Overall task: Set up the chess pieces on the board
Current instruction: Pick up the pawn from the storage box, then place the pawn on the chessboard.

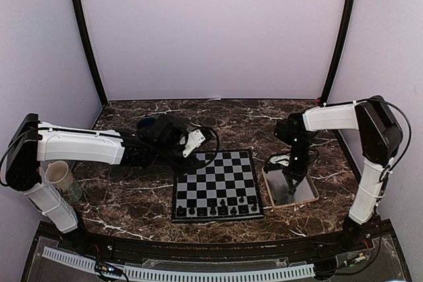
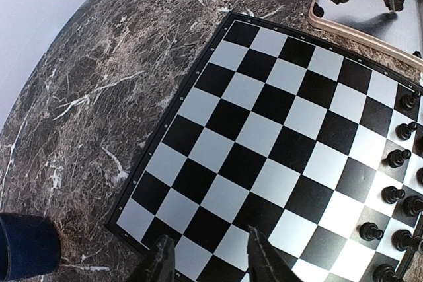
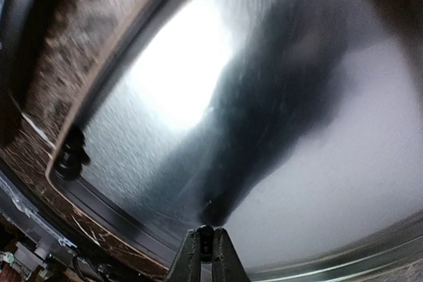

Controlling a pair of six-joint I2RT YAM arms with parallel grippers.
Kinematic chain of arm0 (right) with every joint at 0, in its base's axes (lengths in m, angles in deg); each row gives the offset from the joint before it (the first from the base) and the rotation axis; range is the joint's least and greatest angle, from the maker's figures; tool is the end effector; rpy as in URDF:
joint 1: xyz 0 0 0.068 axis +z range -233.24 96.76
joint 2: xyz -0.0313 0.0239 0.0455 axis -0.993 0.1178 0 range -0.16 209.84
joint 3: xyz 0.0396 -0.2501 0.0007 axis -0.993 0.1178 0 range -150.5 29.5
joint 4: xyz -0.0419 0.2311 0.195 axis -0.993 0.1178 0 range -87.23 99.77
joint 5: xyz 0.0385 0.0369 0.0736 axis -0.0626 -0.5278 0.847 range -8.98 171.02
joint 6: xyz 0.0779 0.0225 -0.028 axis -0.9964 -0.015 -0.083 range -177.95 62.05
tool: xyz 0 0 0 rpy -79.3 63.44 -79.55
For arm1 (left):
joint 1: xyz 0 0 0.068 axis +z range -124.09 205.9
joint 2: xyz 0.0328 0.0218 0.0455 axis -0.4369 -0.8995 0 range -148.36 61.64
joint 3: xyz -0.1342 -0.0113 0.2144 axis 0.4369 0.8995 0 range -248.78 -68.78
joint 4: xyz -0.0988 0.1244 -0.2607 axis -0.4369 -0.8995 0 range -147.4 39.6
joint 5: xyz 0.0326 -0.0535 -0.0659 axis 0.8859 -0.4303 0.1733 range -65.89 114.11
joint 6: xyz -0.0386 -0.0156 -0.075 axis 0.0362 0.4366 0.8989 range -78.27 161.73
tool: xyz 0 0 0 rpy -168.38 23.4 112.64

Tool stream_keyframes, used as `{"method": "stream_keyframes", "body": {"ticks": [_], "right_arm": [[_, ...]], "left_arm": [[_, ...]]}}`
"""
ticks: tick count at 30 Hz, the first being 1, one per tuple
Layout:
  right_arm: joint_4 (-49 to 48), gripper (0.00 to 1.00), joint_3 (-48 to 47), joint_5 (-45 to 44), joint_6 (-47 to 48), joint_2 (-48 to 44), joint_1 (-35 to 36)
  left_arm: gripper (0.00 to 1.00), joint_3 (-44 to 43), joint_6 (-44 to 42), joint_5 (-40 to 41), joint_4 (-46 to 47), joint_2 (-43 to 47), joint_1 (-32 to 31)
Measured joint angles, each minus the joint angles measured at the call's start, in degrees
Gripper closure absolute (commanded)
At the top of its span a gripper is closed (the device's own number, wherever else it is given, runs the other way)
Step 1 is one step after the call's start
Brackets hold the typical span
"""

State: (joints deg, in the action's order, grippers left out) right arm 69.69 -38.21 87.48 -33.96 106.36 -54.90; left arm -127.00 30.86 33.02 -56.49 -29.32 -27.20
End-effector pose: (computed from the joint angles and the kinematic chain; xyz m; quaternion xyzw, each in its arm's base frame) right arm 0.2718 0.1563 0.0677 0.4292 -0.8911 -0.0506 0.1386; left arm 0.2599 -0.3268 0.1568 0.4479 0.7804 -0.0898 0.4269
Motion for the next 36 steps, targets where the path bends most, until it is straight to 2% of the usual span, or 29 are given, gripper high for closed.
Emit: {"method": "stream_keyframes", "body": {"ticks": [8,16,23,31,36], "right_arm": [[-7.6,0.93,-1.9,8.7,1.6,-1.2,0.0],[-16.7,0.92,-1.9,18.8,1.6,-6.7,0.3],[-32.8,0.92,-0.8,25.3,-0.9,-7.0,4.4],[-55.5,0.91,9.1,25.7,-5.2,-6.6,10.0],[-62.9,0.83,10.1,24.8,-7.5,-4.8,11.3]], "left_arm": [[0.6,0.0,0.0,0.0,0.0,-0.2,0.0],[0.6,-0.7,0.0,0.0,0.0,-0.8,0.0],[0.6,-0.8,0.0,0.2,0.0,-1.3,0.0],[0.6,-0.8,0.0,1.1,0.3,-1.3,0.0],[0.6,-0.8,0.0,1.4,0.4,-1.3,0.0]]}}
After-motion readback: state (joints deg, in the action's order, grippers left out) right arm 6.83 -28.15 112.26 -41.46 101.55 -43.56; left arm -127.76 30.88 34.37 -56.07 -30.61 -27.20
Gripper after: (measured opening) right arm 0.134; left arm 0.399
